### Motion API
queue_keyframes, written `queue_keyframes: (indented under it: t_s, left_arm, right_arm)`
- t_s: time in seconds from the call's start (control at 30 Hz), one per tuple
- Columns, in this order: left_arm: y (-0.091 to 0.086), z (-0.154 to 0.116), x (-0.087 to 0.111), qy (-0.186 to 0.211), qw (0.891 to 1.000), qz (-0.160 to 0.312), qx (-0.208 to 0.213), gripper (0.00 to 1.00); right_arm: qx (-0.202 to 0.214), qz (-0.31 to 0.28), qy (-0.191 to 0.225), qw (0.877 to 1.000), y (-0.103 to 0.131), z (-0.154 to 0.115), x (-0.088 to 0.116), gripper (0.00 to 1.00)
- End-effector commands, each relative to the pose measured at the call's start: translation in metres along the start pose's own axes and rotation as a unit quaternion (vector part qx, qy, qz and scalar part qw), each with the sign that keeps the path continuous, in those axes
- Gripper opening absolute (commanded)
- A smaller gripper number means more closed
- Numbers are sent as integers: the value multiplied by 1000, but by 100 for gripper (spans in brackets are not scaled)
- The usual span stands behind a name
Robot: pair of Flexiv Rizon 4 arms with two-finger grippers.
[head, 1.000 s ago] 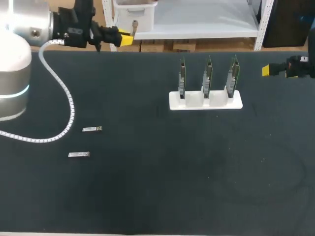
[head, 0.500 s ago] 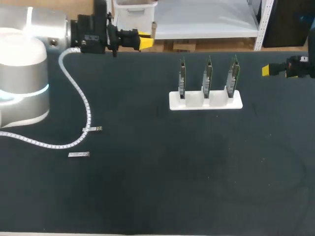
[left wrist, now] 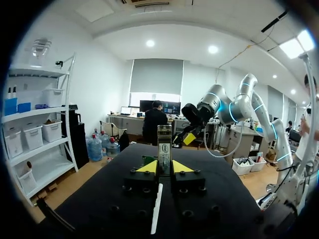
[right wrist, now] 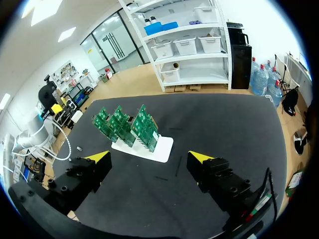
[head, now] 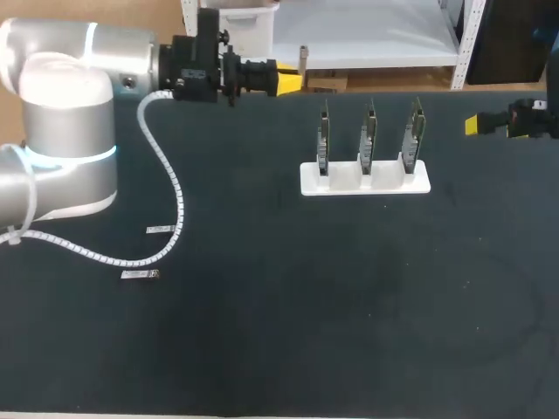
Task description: Pick up the optical module with the left hand, and insert it into the network port with the right hand.
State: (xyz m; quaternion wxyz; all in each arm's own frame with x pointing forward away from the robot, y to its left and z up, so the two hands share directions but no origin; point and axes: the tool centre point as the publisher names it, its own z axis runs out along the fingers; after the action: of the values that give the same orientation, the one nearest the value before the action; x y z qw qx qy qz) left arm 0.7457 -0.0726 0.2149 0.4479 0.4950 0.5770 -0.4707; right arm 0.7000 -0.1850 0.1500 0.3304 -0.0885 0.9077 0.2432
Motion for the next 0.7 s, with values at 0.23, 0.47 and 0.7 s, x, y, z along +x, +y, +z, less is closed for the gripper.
queue_keyframes:
  t_s: [0.23,0.47,0.7]
  left_arm:
    - [15,25,6,0,999,-19,35,0]
    - [17,32,8,-6,998,-38,53,0]
    - [21,32,14,-9,997,-53,56,0]
  right_arm:
    - [0,0,0,1000,0,0,0,100]
    - [0,0,0,1000,0,0,0,100]
    - [0,0,0,1000,0,0,0,100]
